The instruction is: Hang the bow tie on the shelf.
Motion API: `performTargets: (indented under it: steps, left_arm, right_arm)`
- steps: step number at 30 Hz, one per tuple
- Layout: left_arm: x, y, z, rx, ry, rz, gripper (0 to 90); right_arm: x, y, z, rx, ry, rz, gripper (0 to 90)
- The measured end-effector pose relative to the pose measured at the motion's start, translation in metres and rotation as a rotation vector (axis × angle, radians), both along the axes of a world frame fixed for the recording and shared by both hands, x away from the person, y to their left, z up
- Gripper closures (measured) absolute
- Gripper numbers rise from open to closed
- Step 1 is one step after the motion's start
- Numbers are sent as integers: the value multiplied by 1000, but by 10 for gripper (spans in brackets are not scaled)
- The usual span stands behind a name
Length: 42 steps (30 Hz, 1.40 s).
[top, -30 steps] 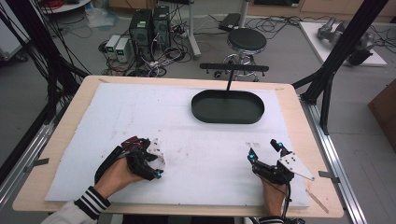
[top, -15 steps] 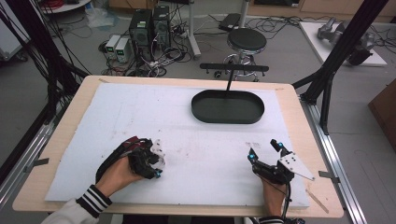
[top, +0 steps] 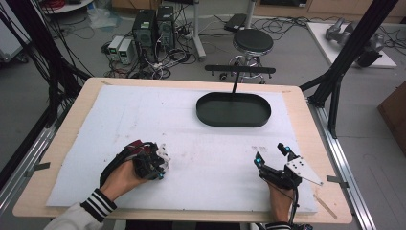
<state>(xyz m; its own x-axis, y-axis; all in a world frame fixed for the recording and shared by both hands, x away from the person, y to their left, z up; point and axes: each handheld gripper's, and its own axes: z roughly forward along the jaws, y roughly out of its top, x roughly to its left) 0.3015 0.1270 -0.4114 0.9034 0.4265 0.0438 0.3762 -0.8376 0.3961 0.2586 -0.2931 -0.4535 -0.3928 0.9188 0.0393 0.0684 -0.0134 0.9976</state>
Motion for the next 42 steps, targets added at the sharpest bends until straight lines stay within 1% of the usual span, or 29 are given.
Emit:
performTargets:
  steps: [2,3,7,9,11,13,14,15,17,18,19,22,23,24,25,27,28,29,30,32,33,35,36,37,38,41,42]
  left_arm:
    - [0,0,0,-5,-1,2,865]
    - [-1,1,0,-5,-9,4,868]
    - [0,2,1,-12,-18,8,869]
    - [0,3,3,-23,-29,11,870]
    - [0,5,7,-45,-46,13,870]
    - [1,7,10,-72,-73,16,870]
    - [1,7,10,-72,-73,16,870]
    - [1,11,14,-106,-95,29,870]
    - [2,14,18,-148,-111,36,869]
    - [2,16,21,-164,-125,40,870]
    - [2,18,23,-180,-129,45,870]
    - [3,22,30,-229,-171,61,870]
    - [3,24,32,-239,-186,63,870]
    - [3,24,32,-239,-186,63,870]
    - [3,25,35,-263,-204,77,870]
    - [2,27,38,-290,-230,90,870]
    - [3,28,41,-309,-249,94,870]
    - [3,28,42,-325,-256,100,870]
    - [4,29,46,-348,-278,92,870]
    - [5,30,51,-384,-295,96,870]
    - [7,31,54,-384,-303,88,871]
    - [8,30,59,-398,-324,91,871]
    - [8,30,59,-398,-324,91,871]
    - [10,30,65,-413,-341,88,871]
    - [10,30,65,-413,-341,88,871]
    - [12,28,73,-443,-371,89,871]
    - [12,27,74,-446,-379,87,871]
  right_arm:
    - [0,0,0,5,3,-1,105]
    - [0,0,0,5,3,-2,105]
    - [0,0,0,3,1,-1,105]
    - [0,0,0,4,2,-1,105]
    - [0,0,0,3,1,-1,105]
    - [0,0,0,2,0,0,105]
    - [0,0,0,1,0,0,105]
    - [0,0,0,2,1,-1,105]
    - [0,0,0,2,-1,0,105]
    - [0,0,0,3,1,-1,105]
    - [0,0,0,2,0,0,105]
    - [0,0,0,-1,0,1,105]
    - [0,0,0,0,1,2,105]
    - [0,0,0,0,1,2,105]
    - [0,0,0,-2,1,2,105]
    - [0,0,0,-1,1,2,105]
    - [0,0,0,-1,-1,0,105]
    - [0,0,0,0,0,0,105]
    - [0,0,0,-2,-1,1,105]
    - [0,0,0,-1,1,1,105]
    - [0,0,0,-3,-1,0,105]
    - [0,0,0,-1,-1,0,105]
    - [0,0,0,-2,-1,0,105]
    - [0,0,0,0,2,-1,105]
    - [0,0,0,-1,2,0,105]
    - [0,0,0,0,3,-1,105]
    - [0,0,0,0,3,-1,105]
